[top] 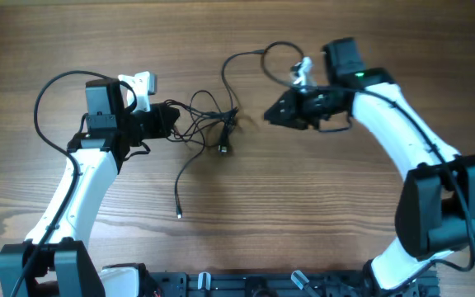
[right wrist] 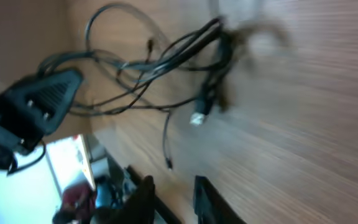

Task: Untangle cables

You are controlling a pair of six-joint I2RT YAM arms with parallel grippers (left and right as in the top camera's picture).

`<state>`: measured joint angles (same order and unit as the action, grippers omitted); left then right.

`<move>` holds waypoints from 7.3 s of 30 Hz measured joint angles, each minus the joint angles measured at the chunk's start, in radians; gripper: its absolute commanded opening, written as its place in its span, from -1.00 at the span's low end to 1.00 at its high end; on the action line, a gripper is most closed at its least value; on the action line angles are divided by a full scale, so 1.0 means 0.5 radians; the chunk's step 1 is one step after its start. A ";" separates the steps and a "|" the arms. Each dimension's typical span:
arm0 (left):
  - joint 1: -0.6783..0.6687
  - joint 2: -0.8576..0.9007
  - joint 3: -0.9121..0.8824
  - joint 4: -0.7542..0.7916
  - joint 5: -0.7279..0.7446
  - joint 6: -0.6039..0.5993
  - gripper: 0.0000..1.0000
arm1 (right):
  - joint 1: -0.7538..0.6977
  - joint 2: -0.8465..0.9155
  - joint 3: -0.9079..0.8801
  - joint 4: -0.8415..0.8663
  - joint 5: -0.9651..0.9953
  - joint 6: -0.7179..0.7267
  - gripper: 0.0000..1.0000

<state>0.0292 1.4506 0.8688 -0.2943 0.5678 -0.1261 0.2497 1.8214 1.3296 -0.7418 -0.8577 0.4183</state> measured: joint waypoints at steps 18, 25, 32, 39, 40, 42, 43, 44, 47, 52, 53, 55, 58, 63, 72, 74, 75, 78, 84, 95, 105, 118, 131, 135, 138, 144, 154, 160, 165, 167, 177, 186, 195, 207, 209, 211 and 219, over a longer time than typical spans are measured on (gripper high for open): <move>0.000 0.000 0.000 -0.040 -0.102 -0.552 -0.92 | 0.833 0.196 0.001 0.983 0.345 0.890 -0.59; 0.000 0.000 0.000 -0.048 -0.108 -0.764 -0.92 | 0.910 0.221 0.001 1.022 0.717 0.992 -0.56; 0.000 0.000 0.000 -0.125 -0.108 -0.793 -0.92 | 0.913 0.414 0.001 1.138 0.763 1.118 -0.44; 0.000 0.000 0.000 -0.127 -0.105 -0.793 -0.92 | 0.916 0.460 0.001 1.250 0.897 1.146 -0.21; 0.000 0.000 0.000 -0.127 -0.098 -0.793 -0.92 | 0.916 0.460 0.001 1.290 0.910 1.147 -0.17; 0.000 0.000 0.000 -0.127 -0.089 -0.794 -0.92 | 0.916 0.461 0.001 1.361 0.919 1.153 -0.12; 0.000 0.000 0.001 -0.127 -0.085 -0.799 -0.92 | 0.916 0.461 0.001 1.386 0.919 1.153 -0.11; 0.000 0.000 0.000 -0.127 -0.085 -0.800 -0.92 | 0.916 0.461 0.001 1.406 0.927 1.159 -0.10; 0.000 0.000 0.000 -0.127 -0.084 -0.800 -0.92 | 0.916 0.461 0.001 1.411 0.964 1.160 -0.01; 0.000 0.000 0.001 -0.127 -0.066 -0.802 -0.92 | 0.916 0.461 0.001 1.427 1.003 1.160 -0.08; 0.000 0.000 0.001 -0.127 -0.060 -0.802 -0.92 | 0.916 0.461 0.001 1.429 1.015 1.160 -0.10; 0.000 0.000 0.000 -0.127 -0.040 -0.807 -0.92 | 0.922 0.461 0.001 1.428 1.061 1.160 -0.21; 0.000 0.000 0.001 -0.127 -0.016 -0.807 -0.92 | 0.950 0.461 0.001 1.434 1.112 1.160 -0.49; 0.000 0.000 0.000 -0.130 0.007 -0.807 -0.92 | 1.010 0.461 0.001 1.429 1.141 1.112 -0.91; 0.000 0.000 0.000 -0.169 0.013 -0.469 -0.92 | 0.538 0.433 0.001 1.426 0.012 0.916 -0.92; 0.000 0.000 0.000 -0.169 0.014 -0.381 -0.92 | 0.385 0.410 0.001 1.465 -0.320 0.893 -0.91; 0.000 0.000 0.000 -0.169 0.014 -0.332 -0.92 | 0.287 0.396 0.001 1.474 -0.535 0.892 -0.91; 0.000 0.000 0.000 -0.169 0.014 -0.246 -0.92 | 0.118 0.385 0.001 1.487 -0.827 0.862 -0.91; 0.000 0.000 0.000 -0.176 0.014 -0.137 -0.92 | -0.085 0.385 0.001 1.485 -0.976 0.750 -0.92; -0.001 0.000 0.000 -0.221 -0.095 0.040 -0.92 | -0.127 0.379 0.005 0.545 -0.276 0.029 -0.92; -0.002 0.000 0.000 -0.245 -0.350 0.057 -0.92 | -0.127 0.375 0.005 0.183 1.039 -0.219 -0.47; -0.002 0.000 0.000 -0.236 -0.362 0.083 -0.92 | -0.130 0.375 0.005 0.189 1.238 -0.258 0.37; -0.002 -0.584 0.008 0.513 0.204 0.265 -0.92 | -0.131 -0.071 0.005 0.027 1.019 -0.410 0.43; -0.002 -0.699 0.008 0.552 0.471 0.365 -0.92 | -0.131 -0.369 0.005 0.265 0.679 -0.437 0.56; -0.002 -0.700 0.011 0.458 0.759 0.457 -0.92 | -0.131 -0.498 0.013 0.460 0.352 -0.414 0.54; -0.002 -0.562 0.018 0.142 1.089 0.798 -0.92 | -0.103 -0.509 0.014 0.510 0.101 -0.323 -0.42; -0.002 -0.164 0.017 0.767 1.276 1.133 -0.90 | 0.120 -0.417 0.012 0.544 0.132 -0.302 -0.91; -0.025 0.095 0.019 0.891 1.212 1.144 -0.92 | 0.235 -0.210 0.012 0.692 0.220 -0.302 -0.92; -0.036 0.314 0.020 0.797 1.198 1.154 -0.92 | 0.331 0.053 0.011 0.918 0.237 -0.238 -0.91; -0.036 0.331 0.021 0.723 1.193 1.156 -0.87 | 0.364 0.129 0.011 0.928 0.235 -0.198 -0.91; 0.103 0.334 0.021 0.417 1.193 1.156 -0.79 | 0.585 0.235 0.008 0.577 0.336 -0.103 -0.91; 0.272 0.335 0.026 0.133 1.097 1.156 -0.92 | 0.546 0.240 0.008 0.720 0.574 -0.060 -0.91; 0.272 0.335 0.026 0.087 0.896 1.157 -0.92 | 0.620 0.495 0.008 0.956 0.556 0.208 -0.91; 0.271 0.336 0.024 0.601 0.275 1.170 -0.10 | 0.726 0.592 0.008 0.712 0.552 0.257 -0.91; 0.272 0.336 0.016 0.815 0.200 1.099 0.15 | 0.786 0.622 0.008 0.687 0.552 0.262 -0.91; 0.290 0.323 0.018 1.089 0.144 0.907 0.16 | 0.838 0.622 0.008 0.674 0.562 0.262 -0.92; 0.375 0.014 0.031 1.293 0.082 0.035 0.12 | 0.880 0.623 0.009 0.668 0.508 0.249 -0.81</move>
<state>0.2169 1.4578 0.8845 0.3523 0.6090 -0.1085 0.6899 2.1330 1.3342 -0.4080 -0.6037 0.5426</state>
